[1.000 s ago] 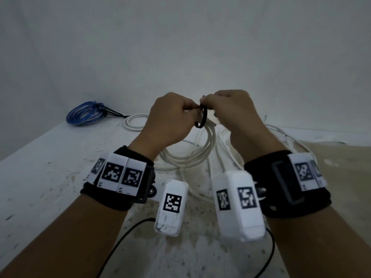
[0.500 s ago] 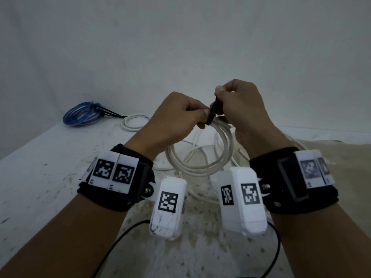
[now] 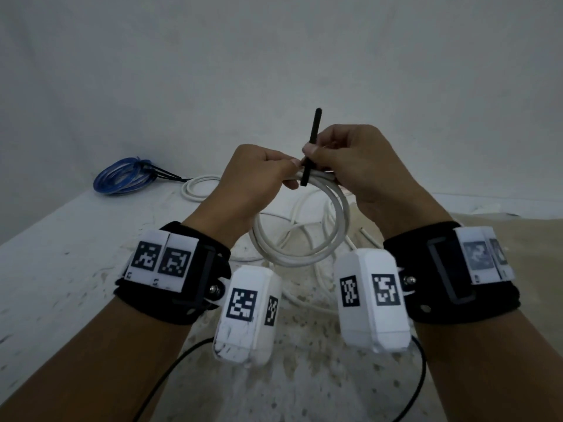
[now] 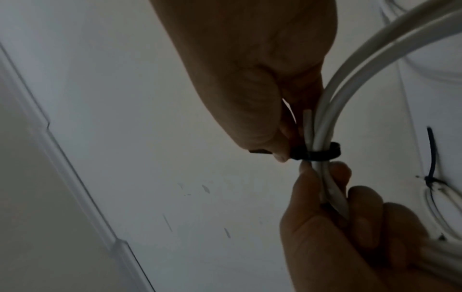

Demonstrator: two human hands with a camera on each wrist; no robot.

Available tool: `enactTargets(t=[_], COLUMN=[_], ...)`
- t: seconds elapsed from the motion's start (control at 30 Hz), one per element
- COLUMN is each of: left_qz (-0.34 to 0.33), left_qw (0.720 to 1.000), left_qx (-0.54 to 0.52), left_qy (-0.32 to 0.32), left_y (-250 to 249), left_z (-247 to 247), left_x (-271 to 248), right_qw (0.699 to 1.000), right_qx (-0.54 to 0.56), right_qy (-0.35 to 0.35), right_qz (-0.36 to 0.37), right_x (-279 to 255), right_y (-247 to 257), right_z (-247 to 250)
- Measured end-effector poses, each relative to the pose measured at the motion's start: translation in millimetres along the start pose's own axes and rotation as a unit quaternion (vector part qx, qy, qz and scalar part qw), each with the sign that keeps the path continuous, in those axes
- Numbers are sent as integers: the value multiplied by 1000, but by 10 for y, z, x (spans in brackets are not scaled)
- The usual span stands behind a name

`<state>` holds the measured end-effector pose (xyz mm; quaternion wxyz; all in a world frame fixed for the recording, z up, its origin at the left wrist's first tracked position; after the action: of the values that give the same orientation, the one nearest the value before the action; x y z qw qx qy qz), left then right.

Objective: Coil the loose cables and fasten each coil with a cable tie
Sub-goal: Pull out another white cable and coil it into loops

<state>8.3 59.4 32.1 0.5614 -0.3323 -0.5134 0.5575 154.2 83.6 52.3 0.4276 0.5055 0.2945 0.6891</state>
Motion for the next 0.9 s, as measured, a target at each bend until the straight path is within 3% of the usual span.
enactTargets(t=[0.1,0.3,0.5,0.7,0.9], left_qz=[1,-26,-143,-143,-212], left_qw=[1000,999,988,985,965], left_qx=[-1,5,43,69,136], left_qy=[15,34,36,70,73], left_y=[4,-22,-134,-114,-124], left_z=[-53,-109,-92,-106,-158], left_x=[-29,-59,-79,-66,-88], right_qw=[995,988,986,999,990], right_qx=[-92,-139,-142,-14,95], right_qy=[-25,-46,-78,-47,-27], right_qz=[31,41,44,22,-104], right_x=[26,72,73,-9,-10], right_y=[11,-22,4,8,-186], right_z=[28,90,106,72,66])
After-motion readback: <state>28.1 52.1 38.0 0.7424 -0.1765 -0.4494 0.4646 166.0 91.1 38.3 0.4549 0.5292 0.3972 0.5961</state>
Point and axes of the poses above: each hand's wrist, its own x-axis towards the middle knuckle, its own z-axis out of the back of the hand, y = z × x, the point moved 5 cm from there along x, towards the middle knuckle, and after that the axes turned 4 degrees about z, right-handed, at the moved point
